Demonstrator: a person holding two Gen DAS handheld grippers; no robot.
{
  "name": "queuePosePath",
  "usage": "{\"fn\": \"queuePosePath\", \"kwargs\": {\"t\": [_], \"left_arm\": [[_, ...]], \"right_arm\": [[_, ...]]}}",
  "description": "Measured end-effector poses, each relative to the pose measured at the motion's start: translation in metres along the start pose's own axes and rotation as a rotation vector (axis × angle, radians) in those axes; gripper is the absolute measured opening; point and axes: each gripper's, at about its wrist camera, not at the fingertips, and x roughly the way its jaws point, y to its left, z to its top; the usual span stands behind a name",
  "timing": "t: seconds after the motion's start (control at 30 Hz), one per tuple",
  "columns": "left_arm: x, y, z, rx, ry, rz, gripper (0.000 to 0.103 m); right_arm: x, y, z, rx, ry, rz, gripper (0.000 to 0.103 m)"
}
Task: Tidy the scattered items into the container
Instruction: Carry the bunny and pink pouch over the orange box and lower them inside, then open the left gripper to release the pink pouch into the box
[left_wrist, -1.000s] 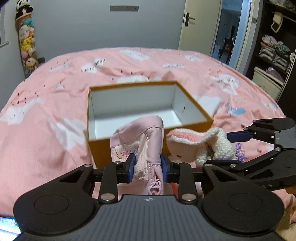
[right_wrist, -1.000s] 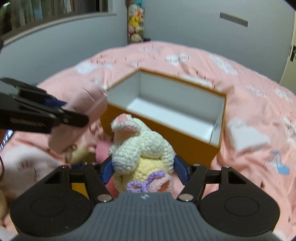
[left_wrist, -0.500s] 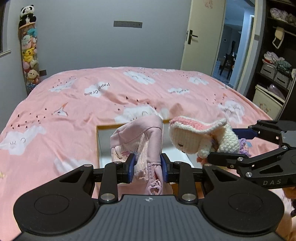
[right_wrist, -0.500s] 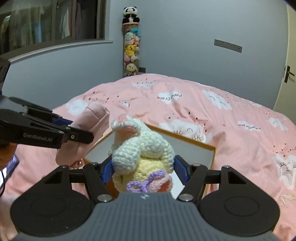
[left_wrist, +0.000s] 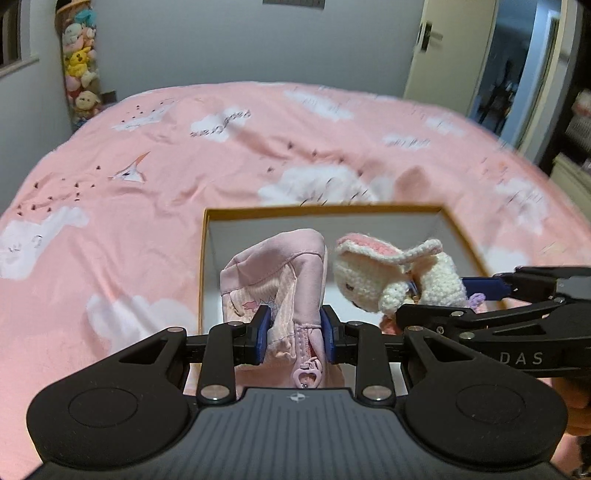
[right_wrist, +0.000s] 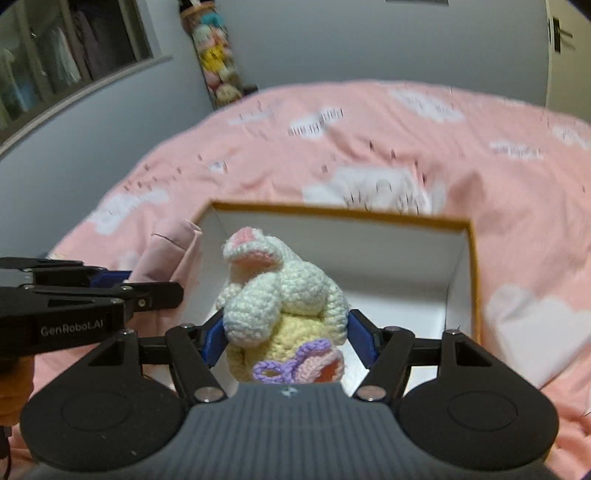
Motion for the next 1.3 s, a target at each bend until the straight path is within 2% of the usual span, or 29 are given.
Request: {"fn": "queuePosePath", "kwargs": {"t": [0.17,0.4,0.7,0.87,1.07,1.2,1.3], "left_arm": [[0.025,-0.009,-0.006,0.023,0.075,0.039,0.033],[0.057,-0.014,-0.019,0.056,0.175,0.121,0.033],[0.074,-0.013,-0.026,0.06,0.233,0.111,0.039],[0.077,-0.012,-0.027,0.067,0.23,0.083,0.045],[0.068,-0.009,-0.027,0.062,0.215,-0.006,0.058],[0.051,-0.006,-0.024,0.055,0.172,-0.06,0.061],[0.033,-0.002,-0.021,0.073,0.11,-0.058,0.061]], "right_arm": [[0.03,-0.004,-0.008,0.019,0.063,-0.009,0.069],[0.043,-0.009,-0.016,0.009,0.118,-0.027,0.07],[0.055,-0.013,-0.017,-0.011,0.158,-0.042,0.07],[0.06,-0.016,-0.016,-0.004,0.174,-0.041,0.07],[0.059,-0.02,-0.016,0.019,0.184,-0.06,0.07],[0.055,-0.02,-0.014,0.028,0.175,-0.055,0.071],[0.052,-0.018,-0.01,0.033,0.163,-0.05,0.071]]}}
